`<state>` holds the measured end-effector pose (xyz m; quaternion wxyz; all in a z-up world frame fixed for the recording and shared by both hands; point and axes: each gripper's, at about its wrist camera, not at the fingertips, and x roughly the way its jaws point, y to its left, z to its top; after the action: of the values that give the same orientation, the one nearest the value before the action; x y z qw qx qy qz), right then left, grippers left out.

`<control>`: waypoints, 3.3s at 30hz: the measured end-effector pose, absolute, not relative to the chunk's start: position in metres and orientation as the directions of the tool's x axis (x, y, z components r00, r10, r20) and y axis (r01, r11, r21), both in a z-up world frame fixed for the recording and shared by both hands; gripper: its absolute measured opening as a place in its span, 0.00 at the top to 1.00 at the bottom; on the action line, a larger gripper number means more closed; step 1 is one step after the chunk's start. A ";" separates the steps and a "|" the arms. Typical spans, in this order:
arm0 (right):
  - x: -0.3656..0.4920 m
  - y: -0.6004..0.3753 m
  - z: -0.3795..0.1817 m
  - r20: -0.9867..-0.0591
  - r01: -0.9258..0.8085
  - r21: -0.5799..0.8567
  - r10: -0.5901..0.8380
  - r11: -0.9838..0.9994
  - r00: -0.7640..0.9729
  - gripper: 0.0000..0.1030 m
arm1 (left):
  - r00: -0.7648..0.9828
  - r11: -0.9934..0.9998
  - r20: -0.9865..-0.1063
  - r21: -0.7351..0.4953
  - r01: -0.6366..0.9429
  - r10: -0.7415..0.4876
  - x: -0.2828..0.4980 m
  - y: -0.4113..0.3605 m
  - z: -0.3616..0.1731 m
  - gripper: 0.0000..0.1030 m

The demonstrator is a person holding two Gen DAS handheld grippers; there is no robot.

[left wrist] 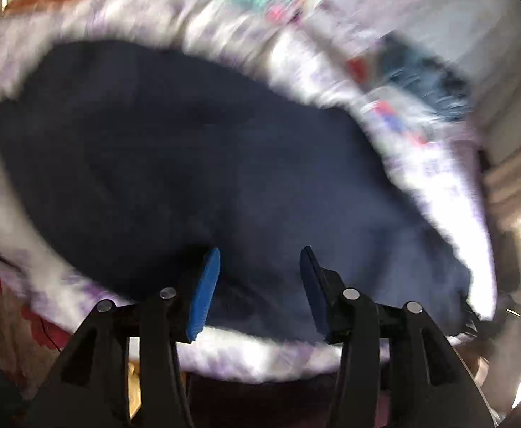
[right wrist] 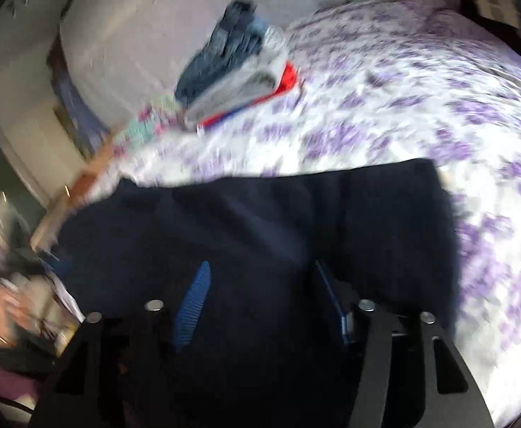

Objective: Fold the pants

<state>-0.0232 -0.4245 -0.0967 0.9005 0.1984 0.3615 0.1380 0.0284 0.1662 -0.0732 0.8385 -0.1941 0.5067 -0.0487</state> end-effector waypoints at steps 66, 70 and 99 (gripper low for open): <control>-0.008 -0.157 -0.021 -0.612 -0.663 0.146 0.594 0.734 0.523 0.90 | 0.711 0.833 -0.587 -0.553 -0.001 -0.388 -0.024 0.164 -0.065 0.33; -0.011 -0.139 -0.021 -0.602 -0.702 0.175 0.640 0.690 0.478 0.90 | 0.711 0.832 -0.586 -0.555 -0.003 -0.388 -0.025 0.164 -0.064 0.33; -0.010 -0.119 -0.066 -0.733 -0.671 0.028 0.472 0.741 0.490 0.60 | 0.706 0.828 -0.584 -0.561 0.004 -0.400 -0.026 0.167 -0.065 0.33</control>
<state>-0.0100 -0.1191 -0.0664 0.8529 -0.1319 0.3780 0.3350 -0.0263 0.1666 -0.0651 0.8832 -0.2705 0.3657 -0.1143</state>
